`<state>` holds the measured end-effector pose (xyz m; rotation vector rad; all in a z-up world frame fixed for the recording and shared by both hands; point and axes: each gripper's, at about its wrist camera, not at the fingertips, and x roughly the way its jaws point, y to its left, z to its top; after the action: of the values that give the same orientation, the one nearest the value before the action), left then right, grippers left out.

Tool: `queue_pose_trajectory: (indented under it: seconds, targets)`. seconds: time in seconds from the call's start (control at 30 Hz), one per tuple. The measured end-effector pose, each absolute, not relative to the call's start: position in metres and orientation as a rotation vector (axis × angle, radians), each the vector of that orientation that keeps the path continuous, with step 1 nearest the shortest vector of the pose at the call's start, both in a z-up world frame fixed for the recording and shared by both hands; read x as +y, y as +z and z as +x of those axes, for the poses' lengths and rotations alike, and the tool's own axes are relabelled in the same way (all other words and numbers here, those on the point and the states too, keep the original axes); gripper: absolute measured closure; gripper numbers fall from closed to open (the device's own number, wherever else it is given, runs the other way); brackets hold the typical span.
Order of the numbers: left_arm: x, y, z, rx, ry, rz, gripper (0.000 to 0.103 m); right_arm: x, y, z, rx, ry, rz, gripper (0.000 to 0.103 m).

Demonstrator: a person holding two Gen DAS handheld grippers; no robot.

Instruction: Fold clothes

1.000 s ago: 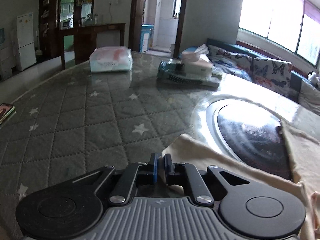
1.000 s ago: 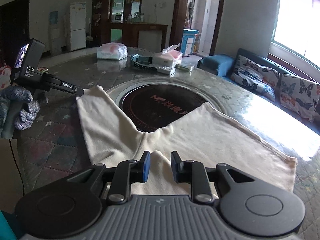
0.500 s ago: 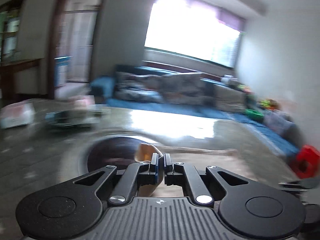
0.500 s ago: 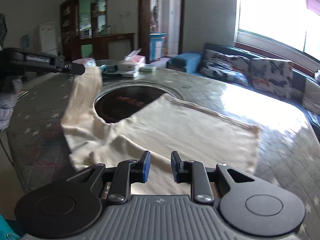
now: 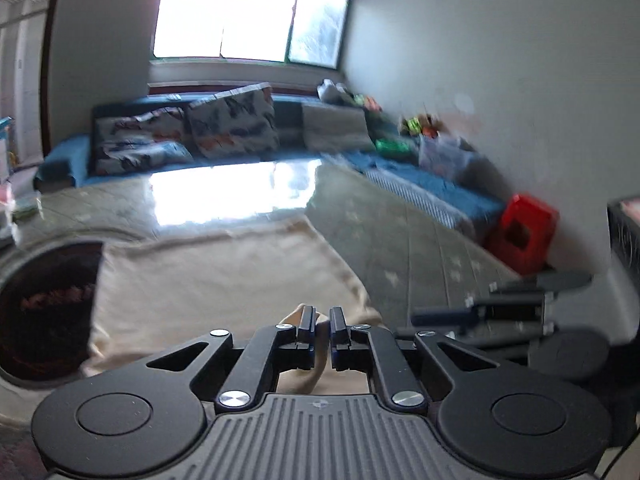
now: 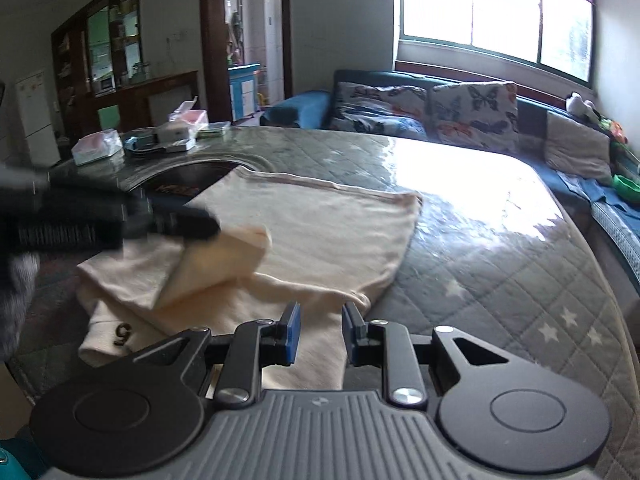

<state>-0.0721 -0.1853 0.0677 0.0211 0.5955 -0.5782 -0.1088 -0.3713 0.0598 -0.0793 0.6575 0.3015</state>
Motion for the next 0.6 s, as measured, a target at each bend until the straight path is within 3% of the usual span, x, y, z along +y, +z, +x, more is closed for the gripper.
queue_pose_trajectory:
  seconds: [0.1,0.17,0.6]
  targets:
    - [-0.175,0.063,-0.079,0.605,-0.585,0.026,0.077,-0.373,0.059,-0.108,0.664,0.302,-0.066,0.081]
    - [-0.162,0.065,-0.083,0.591,-0.565,0.031,0.059,-0.37,0.059,-0.106,0.667,0.313,-0.057,0.081]
    - [-0.054,0.047,-0.109,0.61,-0.339,0.106,0.054,-0.344,0.041,-0.085,0.764,0.395,-0.003,0.081]
